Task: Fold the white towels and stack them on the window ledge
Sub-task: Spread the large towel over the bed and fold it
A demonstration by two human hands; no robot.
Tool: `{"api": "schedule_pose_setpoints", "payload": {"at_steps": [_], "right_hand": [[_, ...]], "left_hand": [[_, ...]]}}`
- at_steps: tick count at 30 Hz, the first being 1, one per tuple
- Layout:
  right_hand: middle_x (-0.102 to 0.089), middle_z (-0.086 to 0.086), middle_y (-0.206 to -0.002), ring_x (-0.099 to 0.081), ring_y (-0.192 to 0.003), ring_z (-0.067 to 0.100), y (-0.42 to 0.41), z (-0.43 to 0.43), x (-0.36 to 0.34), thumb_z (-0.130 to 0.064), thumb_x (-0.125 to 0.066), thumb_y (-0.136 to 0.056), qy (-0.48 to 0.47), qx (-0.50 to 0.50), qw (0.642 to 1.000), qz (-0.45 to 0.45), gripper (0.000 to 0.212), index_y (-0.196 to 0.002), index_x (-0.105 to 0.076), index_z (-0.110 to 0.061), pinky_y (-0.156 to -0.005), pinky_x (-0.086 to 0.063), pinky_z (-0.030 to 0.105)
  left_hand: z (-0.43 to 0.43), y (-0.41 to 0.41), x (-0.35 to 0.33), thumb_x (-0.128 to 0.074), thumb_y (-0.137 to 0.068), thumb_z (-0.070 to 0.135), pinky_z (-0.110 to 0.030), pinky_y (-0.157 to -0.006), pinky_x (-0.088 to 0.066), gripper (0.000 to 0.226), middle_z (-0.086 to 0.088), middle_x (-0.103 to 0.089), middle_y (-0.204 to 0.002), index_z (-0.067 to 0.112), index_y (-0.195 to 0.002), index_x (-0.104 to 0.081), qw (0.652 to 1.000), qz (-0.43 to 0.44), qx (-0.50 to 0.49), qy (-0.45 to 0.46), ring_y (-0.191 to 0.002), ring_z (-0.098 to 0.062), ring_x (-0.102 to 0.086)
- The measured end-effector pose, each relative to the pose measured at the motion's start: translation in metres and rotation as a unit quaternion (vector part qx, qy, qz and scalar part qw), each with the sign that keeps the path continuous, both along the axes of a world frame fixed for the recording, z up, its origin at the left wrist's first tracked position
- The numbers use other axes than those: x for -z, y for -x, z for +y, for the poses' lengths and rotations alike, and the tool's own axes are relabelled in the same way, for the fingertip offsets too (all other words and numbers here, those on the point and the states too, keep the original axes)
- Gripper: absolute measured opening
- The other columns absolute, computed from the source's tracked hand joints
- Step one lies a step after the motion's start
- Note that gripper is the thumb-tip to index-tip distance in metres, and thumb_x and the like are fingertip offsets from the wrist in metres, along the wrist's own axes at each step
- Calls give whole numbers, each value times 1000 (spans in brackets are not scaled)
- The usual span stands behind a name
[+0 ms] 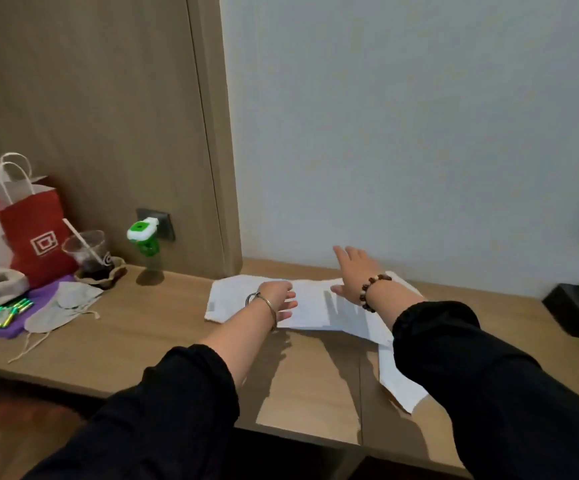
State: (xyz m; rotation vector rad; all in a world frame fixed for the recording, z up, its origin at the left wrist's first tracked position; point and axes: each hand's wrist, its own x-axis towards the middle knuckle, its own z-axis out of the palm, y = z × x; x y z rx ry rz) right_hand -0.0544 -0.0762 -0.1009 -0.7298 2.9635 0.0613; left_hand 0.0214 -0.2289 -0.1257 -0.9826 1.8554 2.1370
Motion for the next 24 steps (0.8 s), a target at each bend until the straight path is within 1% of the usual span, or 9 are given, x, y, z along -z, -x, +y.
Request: {"api": "schedule_pose_setpoints", "payload": {"at_steps": [1, 2, 3, 5, 9, 13, 16, 20, 24], "right_hand": [[-11, 9, -158, -15, -143, 28, 9, 12, 17, -47, -54, -91, -15, 16, 1000, -20, 84, -151, -3, -17, -114, -23, 47], [-7, 8, -158, -12, -144, 28, 18, 25, 32, -50, -51, -91, -28, 31, 998, -40, 85, -151, -1, -18, -115, -19, 49], [-3, 8, -159, -9, -145, 28, 25, 37, 46, -52, -49, -91, -42, 44, 996, -58, 85, -152, 1, -19, -115, -15, 51], [5, 6, -160, -1, -146, 28, 38, 58, 72, -56, -45, -91, -64, 54, 992, -96, 86, -152, 6, -22, -115, -8, 55], [15, 4, -159, 8, -146, 27, 66, 95, 111, -62, -43, -89, -90, 64, 983, -145, 89, -151, 11, -28, -112, -4, 61], [17, 0, -158, 8, -146, 26, 91, 129, 144, -65, -48, -85, -76, 45, 971, -221, 97, -149, 17, -31, -110, -9, 63], [21, -2, -158, 11, -146, 25, 91, 151, 172, -67, -45, -85, -58, -16, 963, -263, 98, -148, 22, -30, -112, -9, 61], [28, -1, -155, 18, -145, 27, 94, 163, 186, -70, -46, -83, -68, -80, 963, -248, 99, -147, 22, -35, -112, -3, 60], [30, -1, -154, 21, -143, 28, 94, 163, 183, -51, -53, -81, -86, -114, 956, -256, 98, -147, 19, -39, -112, -1, 61]], "left_hand": [[3, 15, 10, -39, -98, 10, -26, -64, -40, 19, -2, -56, -87, 12, -87, -53, 999, -8, 13, 39, -77, -17, -56], [8, 29, 17, -41, -97, 8, -27, -69, -43, 17, -5, -60, -97, 9, -94, -57, 995, -10, 23, 101, -85, -20, -59], [14, 42, 24, -43, -96, 6, -29, -82, -44, 21, -8, -61, -115, 5, -110, -59, 983, -10, 51, 177, -102, -23, -58], [32, 62, 41, -45, -95, 8, -25, -100, -35, 41, -8, -47, -141, 8, -136, -47, 957, -17, 133, 257, -127, -24, -45], [69, 87, 77, -42, -98, 18, -28, -113, -20, 55, -4, -17, -158, 16, -150, -21, 857, -54, 320, 399, -143, -24, -22], [102, 97, 109, -45, -96, 22, -45, -118, -11, 72, -1, -1, -160, 25, -152, 0, 807, -139, 369, 441, -147, -27, 1], [122, 90, 129, -52, -91, 25, -47, -118, -11, 82, 4, -2, -160, 26, -152, 3, 787, -198, 376, 447, -147, -23, 6], [134, 82, 137, -50, -91, 31, -46, -118, -16, 77, 6, -7, -159, 24, -152, -3, 793, -201, 328, 472, -147, -21, 1], [142, 64, 138, -50, -90, 28, -42, -117, -19, 76, 4, -14, -158, 24, -152, -7, 807, -219, 291, 464, -146, -20, -8]]}}
